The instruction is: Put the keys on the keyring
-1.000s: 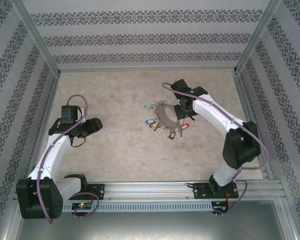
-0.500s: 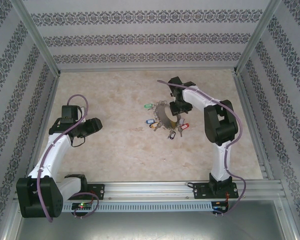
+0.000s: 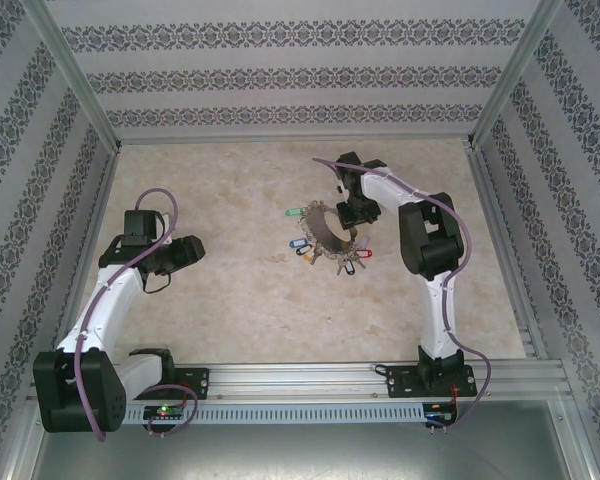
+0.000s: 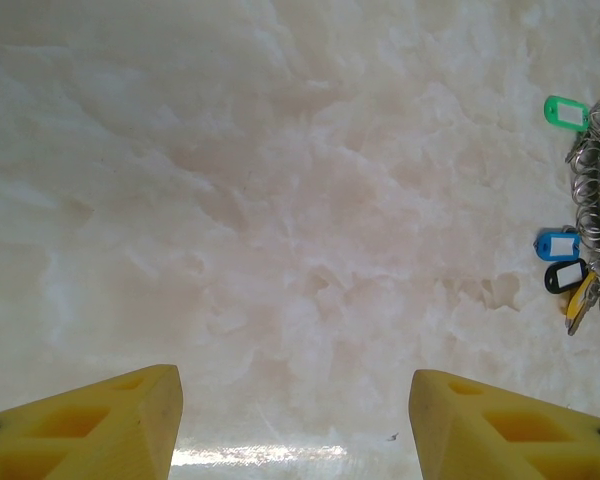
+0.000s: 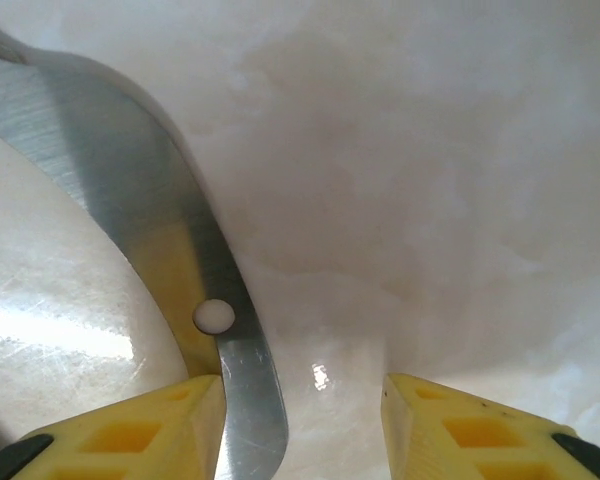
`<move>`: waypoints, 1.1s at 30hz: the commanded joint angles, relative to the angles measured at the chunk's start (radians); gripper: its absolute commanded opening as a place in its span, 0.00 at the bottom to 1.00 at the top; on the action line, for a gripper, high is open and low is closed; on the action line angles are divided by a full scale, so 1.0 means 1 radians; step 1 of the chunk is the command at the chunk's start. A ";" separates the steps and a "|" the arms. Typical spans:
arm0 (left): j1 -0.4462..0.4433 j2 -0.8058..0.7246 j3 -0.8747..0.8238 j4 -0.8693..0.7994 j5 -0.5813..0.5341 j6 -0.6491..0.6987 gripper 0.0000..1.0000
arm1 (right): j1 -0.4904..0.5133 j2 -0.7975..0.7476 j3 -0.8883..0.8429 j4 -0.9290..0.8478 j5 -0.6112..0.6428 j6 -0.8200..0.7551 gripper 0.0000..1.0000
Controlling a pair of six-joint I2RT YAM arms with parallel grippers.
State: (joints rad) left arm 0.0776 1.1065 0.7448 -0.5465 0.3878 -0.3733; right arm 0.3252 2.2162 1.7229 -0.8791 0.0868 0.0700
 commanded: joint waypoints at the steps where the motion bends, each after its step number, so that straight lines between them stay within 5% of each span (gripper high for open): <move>1: -0.012 0.010 0.025 0.024 -0.010 0.017 0.62 | 0.012 0.055 0.045 -0.083 -0.005 -0.067 0.45; 7: -0.012 0.010 0.029 0.012 -0.021 0.031 0.62 | 0.032 0.089 0.100 -0.164 0.108 -0.121 0.35; 20: -0.012 0.022 0.029 0.019 -0.030 0.046 0.62 | -0.030 -0.159 -0.065 -0.069 0.348 -0.122 0.29; 24: -0.012 0.010 0.028 0.030 -0.038 0.064 0.63 | -0.050 -0.258 -0.110 0.002 0.260 -0.094 0.36; 29: -0.012 -0.061 0.062 0.039 -0.038 0.094 0.69 | -0.044 -0.577 -0.313 0.240 0.084 -0.042 0.46; 33: -0.012 -0.120 0.080 0.094 0.043 0.104 0.81 | -0.007 -0.845 -0.455 0.383 0.089 -0.042 0.52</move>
State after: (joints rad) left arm 0.0776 1.0325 0.7803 -0.5266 0.3744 -0.2989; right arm 0.2935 1.5105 1.3388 -0.6479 0.2188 0.0063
